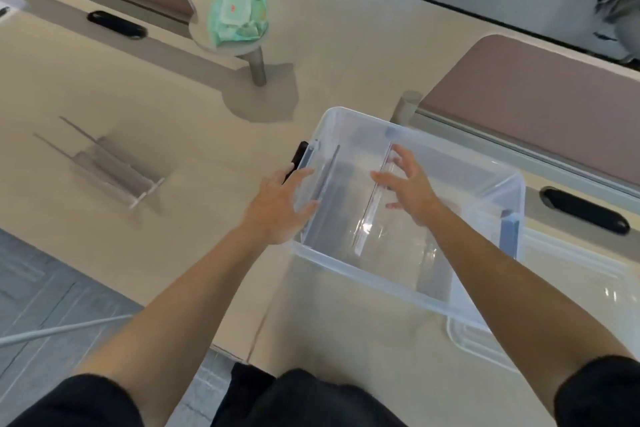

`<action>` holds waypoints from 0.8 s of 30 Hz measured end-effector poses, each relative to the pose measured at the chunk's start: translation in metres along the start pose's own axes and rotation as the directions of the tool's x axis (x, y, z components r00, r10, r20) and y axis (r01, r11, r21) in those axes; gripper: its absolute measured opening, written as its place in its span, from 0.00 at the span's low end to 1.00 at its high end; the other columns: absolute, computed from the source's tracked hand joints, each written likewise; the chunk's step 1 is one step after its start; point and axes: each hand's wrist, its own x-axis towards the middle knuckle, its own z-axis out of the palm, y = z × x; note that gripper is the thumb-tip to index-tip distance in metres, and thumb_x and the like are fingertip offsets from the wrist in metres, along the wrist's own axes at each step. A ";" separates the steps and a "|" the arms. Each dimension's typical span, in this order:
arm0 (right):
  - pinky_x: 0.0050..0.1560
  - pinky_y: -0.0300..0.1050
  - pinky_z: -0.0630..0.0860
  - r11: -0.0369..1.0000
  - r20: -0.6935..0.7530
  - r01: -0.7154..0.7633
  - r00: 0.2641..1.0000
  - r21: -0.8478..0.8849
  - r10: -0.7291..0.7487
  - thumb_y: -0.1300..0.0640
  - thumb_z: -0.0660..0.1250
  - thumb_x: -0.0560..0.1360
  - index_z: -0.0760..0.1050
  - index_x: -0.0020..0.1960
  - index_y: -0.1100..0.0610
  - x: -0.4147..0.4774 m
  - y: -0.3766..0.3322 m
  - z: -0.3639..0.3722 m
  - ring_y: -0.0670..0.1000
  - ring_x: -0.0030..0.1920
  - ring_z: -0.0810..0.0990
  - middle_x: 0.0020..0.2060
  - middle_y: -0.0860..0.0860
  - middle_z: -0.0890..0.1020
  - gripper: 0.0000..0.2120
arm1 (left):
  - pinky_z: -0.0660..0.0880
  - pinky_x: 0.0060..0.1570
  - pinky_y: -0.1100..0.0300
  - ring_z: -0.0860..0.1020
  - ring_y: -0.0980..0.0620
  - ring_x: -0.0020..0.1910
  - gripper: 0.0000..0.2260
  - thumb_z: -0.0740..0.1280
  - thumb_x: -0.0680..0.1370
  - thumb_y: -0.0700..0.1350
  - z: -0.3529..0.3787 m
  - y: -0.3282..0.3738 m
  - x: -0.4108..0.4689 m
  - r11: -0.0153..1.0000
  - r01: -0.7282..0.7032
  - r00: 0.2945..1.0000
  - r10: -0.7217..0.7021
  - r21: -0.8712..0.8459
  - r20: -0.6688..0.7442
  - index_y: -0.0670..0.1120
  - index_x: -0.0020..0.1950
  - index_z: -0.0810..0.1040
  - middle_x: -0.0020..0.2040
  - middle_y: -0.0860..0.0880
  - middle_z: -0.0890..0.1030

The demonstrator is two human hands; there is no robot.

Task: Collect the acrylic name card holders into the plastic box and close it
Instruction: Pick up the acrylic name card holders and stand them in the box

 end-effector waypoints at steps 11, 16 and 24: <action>0.63 0.65 0.72 0.989 0.009 -0.120 0.993 -0.085 0.121 0.53 0.75 0.73 0.61 0.75 0.40 0.031 0.041 0.020 0.59 0.74 0.66 0.77 0.52 0.62 0.36 | 0.71 0.63 0.48 0.63 0.49 0.69 0.24 0.61 0.77 0.54 -0.003 -0.006 -0.004 1.000 0.009 1.000 -0.009 0.009 -0.011 0.67 0.72 0.59 0.75 0.56 0.60; 0.68 0.57 0.71 0.972 0.035 -0.035 0.998 -0.234 0.045 0.46 0.73 0.73 0.55 0.78 0.38 0.020 0.044 0.008 0.57 0.71 0.71 0.75 0.56 0.68 0.40 | 0.73 0.60 0.46 0.69 0.49 0.65 0.24 0.61 0.76 0.54 -0.002 -0.008 -0.003 1.000 0.007 1.000 -0.008 -0.028 -0.021 0.68 0.70 0.61 0.73 0.57 0.61; 0.64 0.55 0.73 0.792 0.277 0.031 0.945 -0.610 0.177 0.37 0.79 0.62 0.32 0.74 0.30 -0.005 0.049 -0.003 0.60 0.70 0.73 0.79 0.52 0.59 0.62 | 0.76 0.56 0.47 0.73 0.49 0.59 0.24 0.61 0.75 0.52 0.000 -0.010 -0.002 0.998 -0.016 0.999 0.013 -0.063 -0.044 0.70 0.68 0.62 0.72 0.57 0.63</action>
